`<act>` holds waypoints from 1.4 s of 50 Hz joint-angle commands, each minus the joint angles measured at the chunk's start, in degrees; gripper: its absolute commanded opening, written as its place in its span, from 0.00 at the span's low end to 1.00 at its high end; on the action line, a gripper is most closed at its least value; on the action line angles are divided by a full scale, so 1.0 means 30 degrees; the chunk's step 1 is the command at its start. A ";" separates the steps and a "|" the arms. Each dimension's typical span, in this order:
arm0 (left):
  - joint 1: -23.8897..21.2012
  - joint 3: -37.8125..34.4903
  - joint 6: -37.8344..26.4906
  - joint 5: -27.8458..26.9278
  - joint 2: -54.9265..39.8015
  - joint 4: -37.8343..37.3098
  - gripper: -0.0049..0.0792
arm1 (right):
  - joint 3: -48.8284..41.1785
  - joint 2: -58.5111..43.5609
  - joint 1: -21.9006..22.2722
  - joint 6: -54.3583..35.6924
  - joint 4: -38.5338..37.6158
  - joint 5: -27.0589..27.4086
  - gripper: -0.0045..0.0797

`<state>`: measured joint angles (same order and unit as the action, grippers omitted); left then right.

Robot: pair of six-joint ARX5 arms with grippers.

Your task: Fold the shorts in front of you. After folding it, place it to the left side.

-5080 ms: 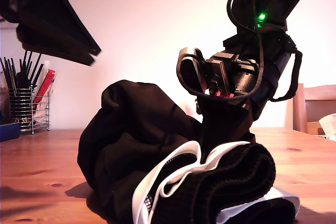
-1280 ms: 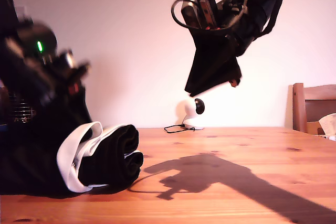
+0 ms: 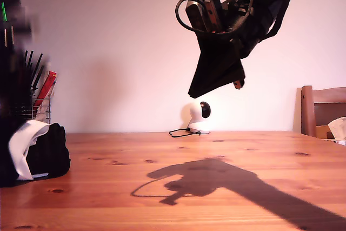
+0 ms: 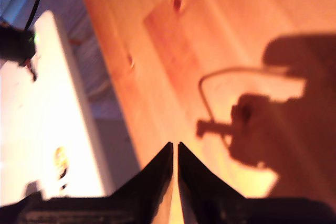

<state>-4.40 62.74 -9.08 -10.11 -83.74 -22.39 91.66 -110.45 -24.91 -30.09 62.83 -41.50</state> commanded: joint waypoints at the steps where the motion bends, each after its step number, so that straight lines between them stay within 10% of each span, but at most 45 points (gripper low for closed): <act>1: -0.0036 -0.0401 0.0415 -0.0925 -0.0372 -0.0211 0.04 | -0.0015 -0.0306 -0.0175 -0.0124 -0.0714 -0.0204 0.04; 15: -0.0903 -0.0415 0.0809 -0.4277 -0.0182 0.0481 0.04 | -0.0029 -0.0306 -0.0197 0.2142 -0.4277 0.0321 0.04; 30: -0.2557 -0.1683 0.2208 -0.5122 -0.0036 0.3716 0.04 | -0.1727 0.0896 -0.0197 0.6040 -0.9551 0.6207 0.04; 70: -0.4590 -1.0542 0.4692 -0.4452 0.6411 1.6881 0.04 | -1.8374 1.4790 -0.0197 0.8626 -2.8421 1.2859 0.04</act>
<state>-17.98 32.95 4.05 -23.59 -66.26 26.00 38.79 -69.04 -25.21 -4.49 -18.48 -4.01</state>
